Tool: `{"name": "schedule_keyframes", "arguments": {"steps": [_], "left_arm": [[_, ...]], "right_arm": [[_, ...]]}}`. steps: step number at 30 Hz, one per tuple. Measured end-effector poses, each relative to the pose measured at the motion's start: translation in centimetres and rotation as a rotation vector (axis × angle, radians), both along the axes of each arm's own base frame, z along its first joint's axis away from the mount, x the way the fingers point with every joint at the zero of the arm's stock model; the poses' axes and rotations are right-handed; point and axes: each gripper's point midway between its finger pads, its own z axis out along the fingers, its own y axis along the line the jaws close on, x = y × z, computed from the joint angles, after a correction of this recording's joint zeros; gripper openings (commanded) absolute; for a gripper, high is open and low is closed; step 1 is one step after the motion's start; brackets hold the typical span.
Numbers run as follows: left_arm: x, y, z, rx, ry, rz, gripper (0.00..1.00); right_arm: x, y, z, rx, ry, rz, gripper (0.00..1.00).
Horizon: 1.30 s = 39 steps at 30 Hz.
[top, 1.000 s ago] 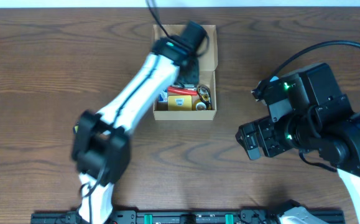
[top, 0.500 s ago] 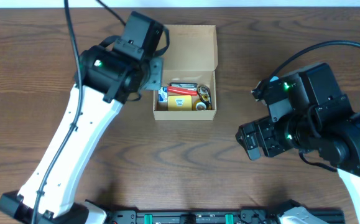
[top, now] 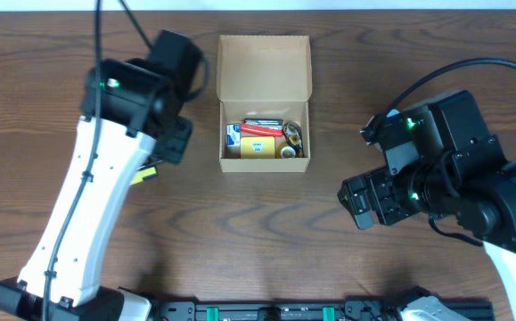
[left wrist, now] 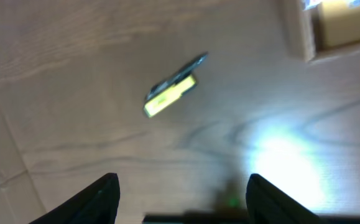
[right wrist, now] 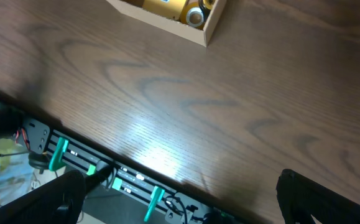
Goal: Pack container
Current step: 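Raise the left gripper and move it left over the yellow highlighter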
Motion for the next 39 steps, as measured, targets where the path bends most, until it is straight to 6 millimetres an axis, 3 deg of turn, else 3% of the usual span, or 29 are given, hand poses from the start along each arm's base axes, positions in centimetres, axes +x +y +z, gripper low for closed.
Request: {"name": "schedule_keyframes", "arguments": {"steps": [5, 10, 16, 24, 27, 34, 39], "left_arm": [[-0.5, 0.7, -0.6, -0.112, 0.094, -0.109, 0.74], [-0.8, -0.7, -0.7, -0.291, 0.129, -0.205, 0.69], [-2.6, -1.2, -1.0, -0.343, 0.104, -0.258, 0.74], [-7.5, 3.7, -2.3, -0.122, -0.147, -0.231, 0.93], [-8.4, 5.3, -3.8, -0.043, -0.177, -0.211, 0.93], [-7.5, 6.3, -10.7, 0.031, -0.084, -0.201, 0.98], [-5.7, 6.1, -12.5, 0.045, -0.102, -0.228, 0.97]], "right_arm": [[0.0, 0.0, 0.0, 0.0, 0.0, 0.0, 0.99], [0.0, 0.0, 0.0, 0.0, 0.0, 0.0, 0.99], [0.0, 0.0, 0.0, 0.0, -0.001, 0.0, 0.99], [0.0, 0.0, 0.0, 0.0, 0.0, 0.0, 0.99], [0.0, 0.0, 0.0, 0.0, 0.0, 0.0, 0.99], [0.0, 0.0, 0.0, 0.0, 0.0, 0.0, 0.99], [0.0, 0.0, 0.0, 0.0, 0.0, 0.0, 0.99]]}}
